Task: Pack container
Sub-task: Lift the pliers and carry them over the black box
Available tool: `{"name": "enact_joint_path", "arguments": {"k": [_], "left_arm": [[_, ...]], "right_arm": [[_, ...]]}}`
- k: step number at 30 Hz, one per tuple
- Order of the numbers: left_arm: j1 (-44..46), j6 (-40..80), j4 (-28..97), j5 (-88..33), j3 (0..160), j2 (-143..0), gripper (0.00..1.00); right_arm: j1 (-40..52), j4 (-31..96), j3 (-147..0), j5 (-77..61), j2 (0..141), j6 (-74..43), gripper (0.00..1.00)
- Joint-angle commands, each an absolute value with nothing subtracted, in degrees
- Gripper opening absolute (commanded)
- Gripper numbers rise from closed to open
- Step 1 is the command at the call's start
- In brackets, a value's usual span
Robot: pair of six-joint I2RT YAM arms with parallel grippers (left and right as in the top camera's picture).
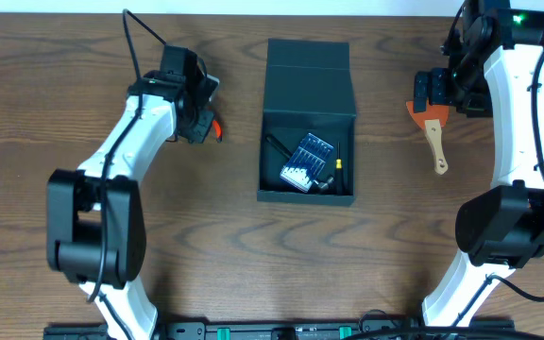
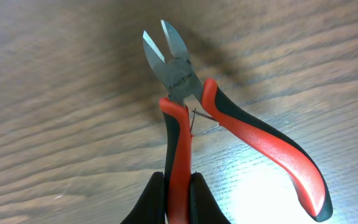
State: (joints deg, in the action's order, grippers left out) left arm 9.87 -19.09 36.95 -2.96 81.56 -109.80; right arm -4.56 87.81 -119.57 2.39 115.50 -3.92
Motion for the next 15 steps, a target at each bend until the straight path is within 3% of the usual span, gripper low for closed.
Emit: {"name": "enact_joint_path", "arguments": {"k": [1,15], "left_arm": [[9.93,-18.09,37.47,-2.35,82.43,-105.45,0.06],[16.34,-18.13,40.86,-2.39,82.43,-93.43,0.06]], "right_arm": [[-4.80,87.85,-120.31,2.57,114.76,-4.67,0.99],[-4.80,87.85,-120.31,2.57,114.76,-4.67,0.99]]}}
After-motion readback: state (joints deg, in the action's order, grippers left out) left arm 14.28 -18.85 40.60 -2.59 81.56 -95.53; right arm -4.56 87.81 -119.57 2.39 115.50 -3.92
